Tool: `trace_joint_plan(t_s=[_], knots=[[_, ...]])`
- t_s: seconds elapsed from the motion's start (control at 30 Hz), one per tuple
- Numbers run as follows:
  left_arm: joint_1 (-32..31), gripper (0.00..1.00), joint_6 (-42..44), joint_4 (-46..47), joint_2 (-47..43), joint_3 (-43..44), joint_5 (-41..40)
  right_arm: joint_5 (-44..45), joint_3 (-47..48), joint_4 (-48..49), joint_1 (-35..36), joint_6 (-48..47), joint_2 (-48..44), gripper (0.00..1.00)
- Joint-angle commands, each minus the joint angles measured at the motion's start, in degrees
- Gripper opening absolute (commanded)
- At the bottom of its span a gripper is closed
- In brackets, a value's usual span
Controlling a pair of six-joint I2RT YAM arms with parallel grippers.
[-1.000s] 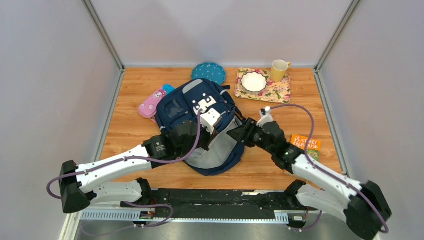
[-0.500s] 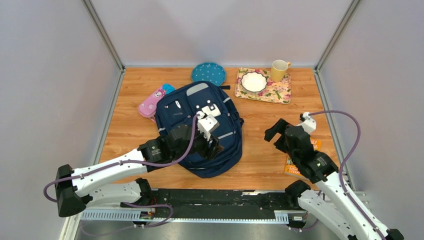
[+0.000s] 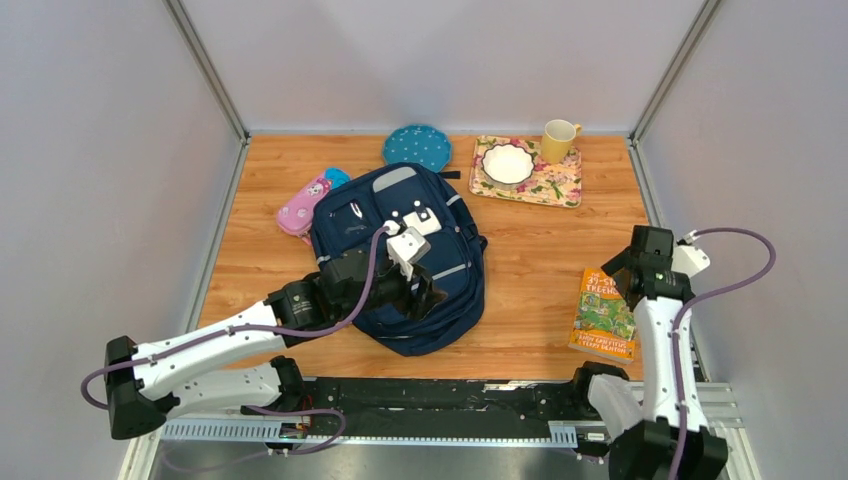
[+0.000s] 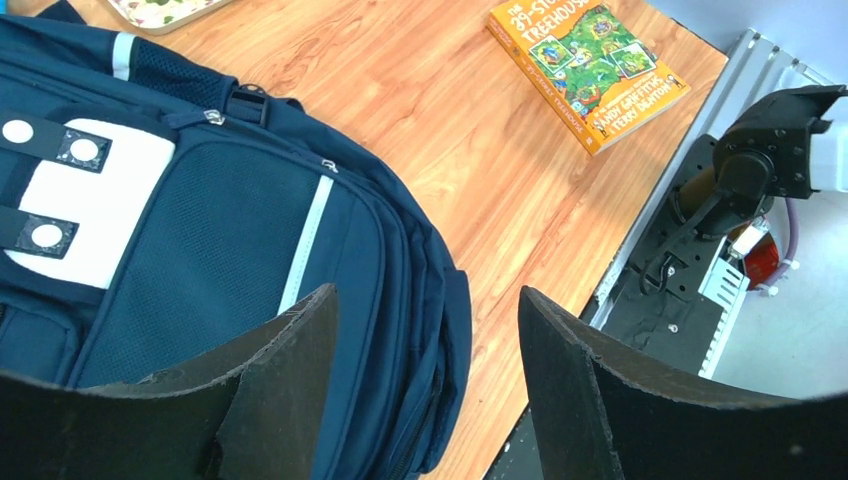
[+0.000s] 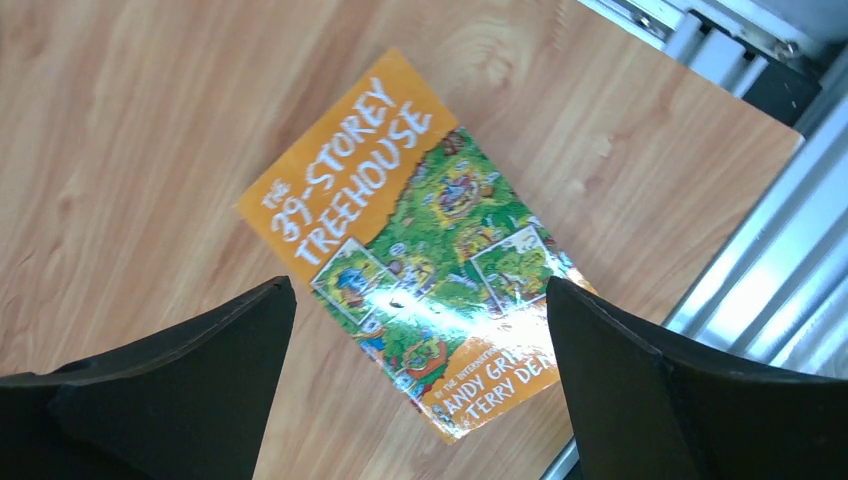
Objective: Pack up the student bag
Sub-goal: Pick up the book from the center of the board.
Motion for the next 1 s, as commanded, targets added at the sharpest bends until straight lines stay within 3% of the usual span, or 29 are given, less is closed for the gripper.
trace_joint_plan(t_s=[0.0, 0.23, 0.5, 0.63, 0.73, 0.97], knots=[[-0.1, 0.73, -0.9, 2.0, 0.9, 0.6, 1.9, -2.5, -1.0, -0.5, -6.8, 4.9, 4.1, 1.00], [-0.1, 0.74, -1.7, 3.0, 3.4, 1.4, 3.9, 2.3, -7.2, 5.7, -10.5, 7.8, 9.7, 1.00], [-0.1, 0.75, -2.6, 4.1, 4.9, 1.8, 5.6, -3.8, -13.4, 13.7, -16.4, 7.5, 10.3, 1.00], [-0.1, 0.76, -2.9, 4.8, 5.7, 1.6, 5.6, -7.5, -14.5, 15.4, -16.5, 5.7, 10.5, 0.99], [-0.1, 0.76, -2.8, 4.8, 6.5, 2.1, 5.4, -15.9, -14.7, 16.8, -16.4, 1.4, 10.7, 0.98], [-0.1, 0.77, -1.3, 5.5, 10.5, 4.8, 4.9, -27.7, -17.8, 21.3, -16.0, -4.0, 9.9, 0.87]])
